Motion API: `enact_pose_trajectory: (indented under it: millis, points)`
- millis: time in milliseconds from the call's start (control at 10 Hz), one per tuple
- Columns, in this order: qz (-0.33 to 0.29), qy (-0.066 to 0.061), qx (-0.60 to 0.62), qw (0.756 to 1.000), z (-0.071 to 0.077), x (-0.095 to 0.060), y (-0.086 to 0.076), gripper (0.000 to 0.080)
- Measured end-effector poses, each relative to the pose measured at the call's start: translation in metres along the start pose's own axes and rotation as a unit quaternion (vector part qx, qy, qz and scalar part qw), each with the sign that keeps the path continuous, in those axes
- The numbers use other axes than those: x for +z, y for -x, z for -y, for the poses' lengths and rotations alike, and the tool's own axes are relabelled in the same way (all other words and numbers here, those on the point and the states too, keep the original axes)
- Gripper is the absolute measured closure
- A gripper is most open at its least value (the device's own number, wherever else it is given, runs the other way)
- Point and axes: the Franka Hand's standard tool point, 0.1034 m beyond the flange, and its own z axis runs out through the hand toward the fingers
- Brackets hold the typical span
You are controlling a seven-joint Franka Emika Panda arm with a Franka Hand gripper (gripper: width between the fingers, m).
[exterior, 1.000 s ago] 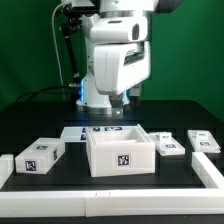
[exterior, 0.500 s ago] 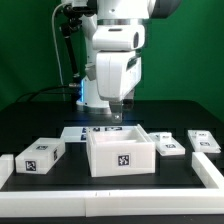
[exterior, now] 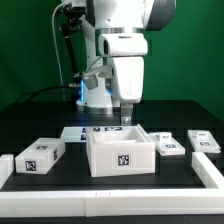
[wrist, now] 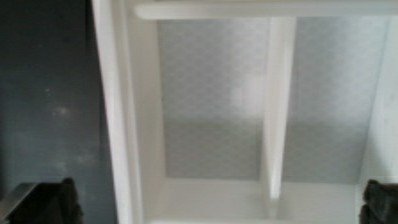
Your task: Assemble cabinet
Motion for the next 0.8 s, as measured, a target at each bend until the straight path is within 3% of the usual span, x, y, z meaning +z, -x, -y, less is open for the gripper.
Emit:
enact_pose_trajectory:
  millis: [400,800]
  points:
    - [0.0,0.0,0.008,1.0,0.004,0.001,0.003,0.0002]
    - [-0.007,-0.015,0.002,1.0,0.06,0.016,-0.017,0.0002]
